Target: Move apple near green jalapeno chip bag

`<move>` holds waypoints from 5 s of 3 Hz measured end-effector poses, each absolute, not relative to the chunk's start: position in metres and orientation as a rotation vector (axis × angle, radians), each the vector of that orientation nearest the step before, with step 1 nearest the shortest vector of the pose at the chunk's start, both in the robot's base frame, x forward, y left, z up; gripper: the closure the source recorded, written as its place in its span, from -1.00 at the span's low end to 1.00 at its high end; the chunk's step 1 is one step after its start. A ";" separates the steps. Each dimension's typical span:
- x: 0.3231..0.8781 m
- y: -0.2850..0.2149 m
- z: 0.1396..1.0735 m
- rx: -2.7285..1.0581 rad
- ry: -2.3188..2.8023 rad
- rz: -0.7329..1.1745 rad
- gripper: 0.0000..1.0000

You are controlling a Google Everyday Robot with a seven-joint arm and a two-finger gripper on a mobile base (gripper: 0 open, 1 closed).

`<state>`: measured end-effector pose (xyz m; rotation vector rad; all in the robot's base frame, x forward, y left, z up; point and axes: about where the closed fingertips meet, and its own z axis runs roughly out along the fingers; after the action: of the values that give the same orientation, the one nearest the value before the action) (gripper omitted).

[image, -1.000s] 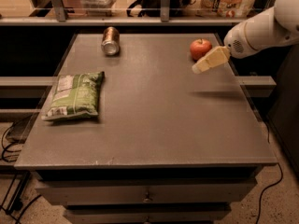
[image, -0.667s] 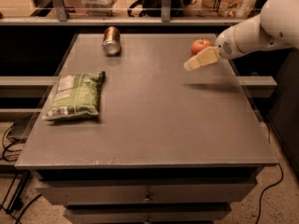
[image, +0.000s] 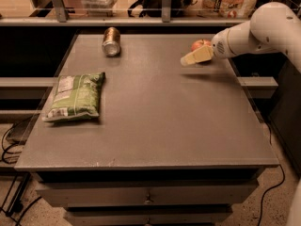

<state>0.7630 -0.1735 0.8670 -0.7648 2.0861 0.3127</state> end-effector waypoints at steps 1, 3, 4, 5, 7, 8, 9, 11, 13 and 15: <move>0.784 -0.180 0.863 -0.705 2.080 0.334 -0.65; 0.790 -0.165 0.877 -0.752 2.047 0.327 0.27; 0.770 -0.134 0.906 -0.870 1.979 0.334 0.73; 0.769 -0.128 0.908 -0.889 1.967 0.335 1.00; 0.758 -0.103 0.893 -0.960 1.976 0.405 1.00; 0.728 -0.057 0.884 -1.059 1.940 0.519 1.00; 0.690 -0.006 0.885 -1.172 1.867 0.640 1.00; 0.685 0.007 0.881 -1.199 1.861 0.684 1.00; 0.653 0.074 0.883 -1.405 1.733 0.794 1.00; 0.622 0.129 0.872 -1.564 1.617 0.883 0.16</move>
Offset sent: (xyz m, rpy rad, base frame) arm 0.0420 -0.0132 0.0015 0.0830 -0.0306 -0.0575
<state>0.6223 0.1294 0.8717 -1.5638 1.6173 0.8830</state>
